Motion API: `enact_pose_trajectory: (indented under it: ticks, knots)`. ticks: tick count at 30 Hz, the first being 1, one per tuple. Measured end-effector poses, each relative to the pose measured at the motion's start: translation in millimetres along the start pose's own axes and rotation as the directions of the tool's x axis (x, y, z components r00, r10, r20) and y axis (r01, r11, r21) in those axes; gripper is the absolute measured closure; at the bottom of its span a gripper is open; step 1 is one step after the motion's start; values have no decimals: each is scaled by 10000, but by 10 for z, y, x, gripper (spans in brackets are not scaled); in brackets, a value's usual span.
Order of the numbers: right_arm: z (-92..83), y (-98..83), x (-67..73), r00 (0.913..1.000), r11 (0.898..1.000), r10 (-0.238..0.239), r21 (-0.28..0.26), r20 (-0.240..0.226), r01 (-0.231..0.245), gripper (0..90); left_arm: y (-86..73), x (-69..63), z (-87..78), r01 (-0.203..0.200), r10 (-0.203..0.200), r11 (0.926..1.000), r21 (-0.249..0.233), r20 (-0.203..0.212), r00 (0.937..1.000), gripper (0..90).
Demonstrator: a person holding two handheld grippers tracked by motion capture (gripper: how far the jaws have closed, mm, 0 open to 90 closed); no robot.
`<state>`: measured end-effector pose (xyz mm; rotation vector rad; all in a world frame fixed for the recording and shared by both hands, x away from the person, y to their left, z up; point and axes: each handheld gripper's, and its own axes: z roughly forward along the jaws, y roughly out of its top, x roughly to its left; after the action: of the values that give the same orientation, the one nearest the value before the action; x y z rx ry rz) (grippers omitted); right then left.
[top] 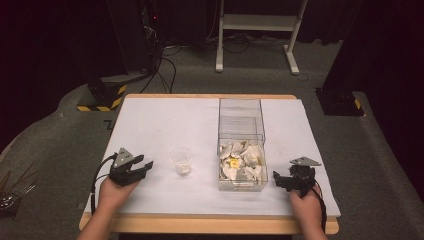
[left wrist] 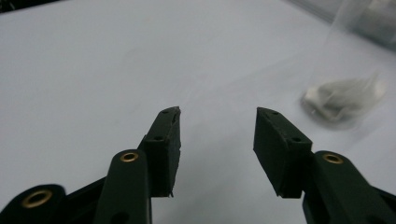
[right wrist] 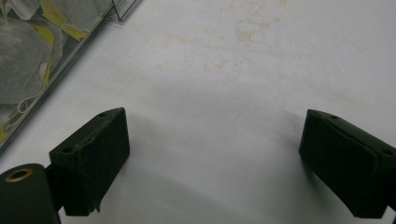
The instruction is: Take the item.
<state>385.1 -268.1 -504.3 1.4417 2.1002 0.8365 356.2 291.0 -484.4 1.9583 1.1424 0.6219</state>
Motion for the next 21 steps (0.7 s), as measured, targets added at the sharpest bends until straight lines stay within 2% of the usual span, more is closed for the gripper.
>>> enact_pose_trajectory:
  ticks: [5, 7, 12, 15, 21]
  knots:
    - [0, 0, 0, 10000, 10000, 1, -8, 7, -1, 82, -196, 20, 48, 46, -22, 9983, 578, -415, 9991, 472]
    - [0, -1, 1, 10000, 10000, 0, -11, 9, 0, 82, -225, 16, 67, 126, -89, 9965, 820, -450, 9989, 463]
    - [-1, -1, 1, 10000, 10000, -18, -11, 13, 18, 83, -231, 11, 77, 247, -211, 9964, 813, -451, 9988, 432]
    - [-1, -2, 1, 10000, 10000, -23, -14, 17, 23, 83, -235, 37, 82, 564, -542, 9949, 832, -288, 9981, 412]
    - [-3, -1, 3, 10000, 10000, -47, 2, 23, 47, 83, -234, 38, 84, 529, -514, 9950, 851, -190, 9985, 385]
